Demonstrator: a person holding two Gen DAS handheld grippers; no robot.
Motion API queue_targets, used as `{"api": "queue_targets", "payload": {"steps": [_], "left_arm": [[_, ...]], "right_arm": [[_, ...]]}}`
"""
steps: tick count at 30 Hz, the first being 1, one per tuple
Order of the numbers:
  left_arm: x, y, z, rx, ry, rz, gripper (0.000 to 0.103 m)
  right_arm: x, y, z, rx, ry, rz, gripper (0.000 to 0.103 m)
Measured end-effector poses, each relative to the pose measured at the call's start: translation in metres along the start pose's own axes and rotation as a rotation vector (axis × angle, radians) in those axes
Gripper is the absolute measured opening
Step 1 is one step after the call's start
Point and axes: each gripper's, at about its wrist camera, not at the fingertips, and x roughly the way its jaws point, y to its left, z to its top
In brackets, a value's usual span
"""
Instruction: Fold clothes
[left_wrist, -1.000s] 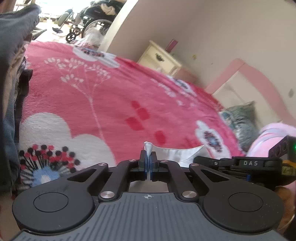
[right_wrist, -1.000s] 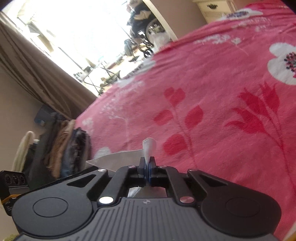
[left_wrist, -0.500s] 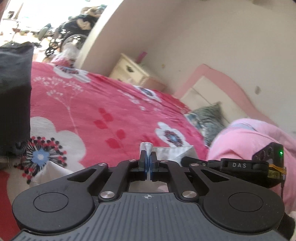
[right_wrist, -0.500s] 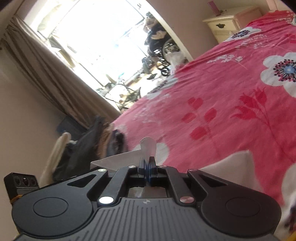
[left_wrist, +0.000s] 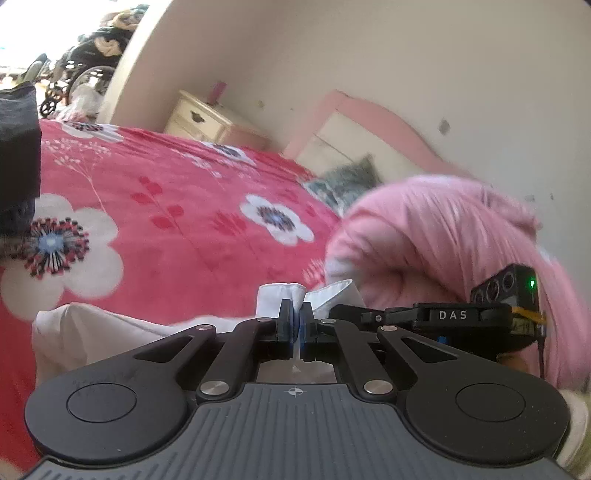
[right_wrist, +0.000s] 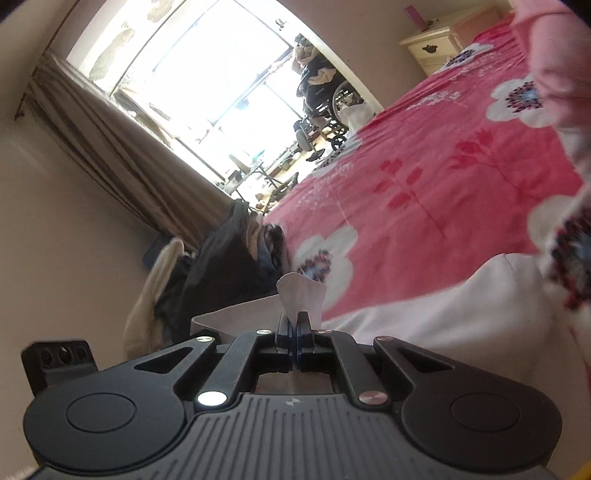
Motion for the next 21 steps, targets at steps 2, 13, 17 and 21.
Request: {"api": "queue_targets", "payload": {"steps": [2,13,17,21], "left_arm": [[-0.006,-0.011,-0.015,0.033,0.021,-0.007,0.001],[-0.025,-0.054,-0.097,0.236,0.155,-0.011,0.001],[-0.026,-0.065,-0.124,0.336,0.210,-0.007,0.001],[-0.027,-0.073,-0.149,0.449,0.265,-0.002,0.001]], "right_arm": [[-0.014,0.003,-0.018,-0.015,0.013,-0.004,0.002],[-0.057,0.007,-0.102,-0.134,0.169,-0.064,0.002],[-0.062,0.015,-0.126,-0.241,0.244,-0.099,0.003],[-0.064,0.025,-0.149,-0.387,0.320,-0.146,0.003]]}}
